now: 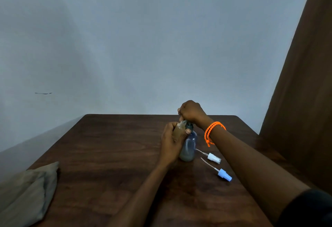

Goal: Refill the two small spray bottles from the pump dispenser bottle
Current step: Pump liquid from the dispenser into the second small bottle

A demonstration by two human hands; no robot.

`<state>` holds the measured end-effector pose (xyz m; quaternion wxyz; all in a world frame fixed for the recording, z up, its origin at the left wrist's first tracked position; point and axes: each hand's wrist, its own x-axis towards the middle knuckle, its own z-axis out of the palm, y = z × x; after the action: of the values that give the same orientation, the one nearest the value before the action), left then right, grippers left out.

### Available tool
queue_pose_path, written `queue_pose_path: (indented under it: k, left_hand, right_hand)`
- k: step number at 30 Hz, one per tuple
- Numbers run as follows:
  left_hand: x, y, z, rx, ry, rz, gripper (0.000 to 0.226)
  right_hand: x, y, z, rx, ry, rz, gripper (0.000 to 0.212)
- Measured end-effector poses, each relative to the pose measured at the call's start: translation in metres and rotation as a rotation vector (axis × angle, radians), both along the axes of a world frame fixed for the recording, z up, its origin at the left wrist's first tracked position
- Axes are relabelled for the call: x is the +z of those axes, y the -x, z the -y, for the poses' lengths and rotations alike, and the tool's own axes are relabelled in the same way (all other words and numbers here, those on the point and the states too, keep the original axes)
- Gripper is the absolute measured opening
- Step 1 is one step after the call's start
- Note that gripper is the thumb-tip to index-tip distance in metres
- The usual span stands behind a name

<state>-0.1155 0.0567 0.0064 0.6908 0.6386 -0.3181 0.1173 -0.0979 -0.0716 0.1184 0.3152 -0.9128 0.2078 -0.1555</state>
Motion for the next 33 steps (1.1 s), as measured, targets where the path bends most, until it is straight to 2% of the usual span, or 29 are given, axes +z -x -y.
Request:
queue_pose_path:
  k: [11, 19, 23, 26, 29, 31, 33]
  left_hand:
    - [-0.003, -0.002, 0.000, -0.017, -0.016, -0.027, 0.025]
    - [0.000, 0.002, -0.002, -0.027, -0.023, -0.008, 0.030]
    - [-0.001, 0.001, 0.000, -0.018, -0.032, -0.003, 0.024]
    - [-0.001, 0.000, 0.000, -0.017, -0.026, -0.021, 0.022]
    - [0.000, 0.001, -0.001, -0.023, -0.007, -0.031, 0.031]
    - [0.000, 0.002, -0.004, -0.029, 0.005, -0.032, 0.037]
    - [0.000, 0.001, -0.006, -0.032, 0.003, -0.038, 0.033]
  right_hand:
    - [-0.010, -0.004, 0.002, -0.024, 0.055, -0.013, 0.028]
    - [-0.001, 0.003, 0.005, -0.011, 0.023, -0.040, 0.030]
    - [0.002, 0.007, 0.003, -0.025, -0.006, -0.034, 0.027]
    - [0.007, 0.007, -0.001, -0.030, -0.068, -0.035, 0.026]
    - [0.009, 0.013, -0.004, -0.020, -0.265, 0.003, 0.025]
    - [0.007, 0.017, -0.002, -0.028, -0.394, 0.069, 0.035]
    - [0.008, 0.021, 0.002, -0.044, -0.504, 0.158, 0.050]
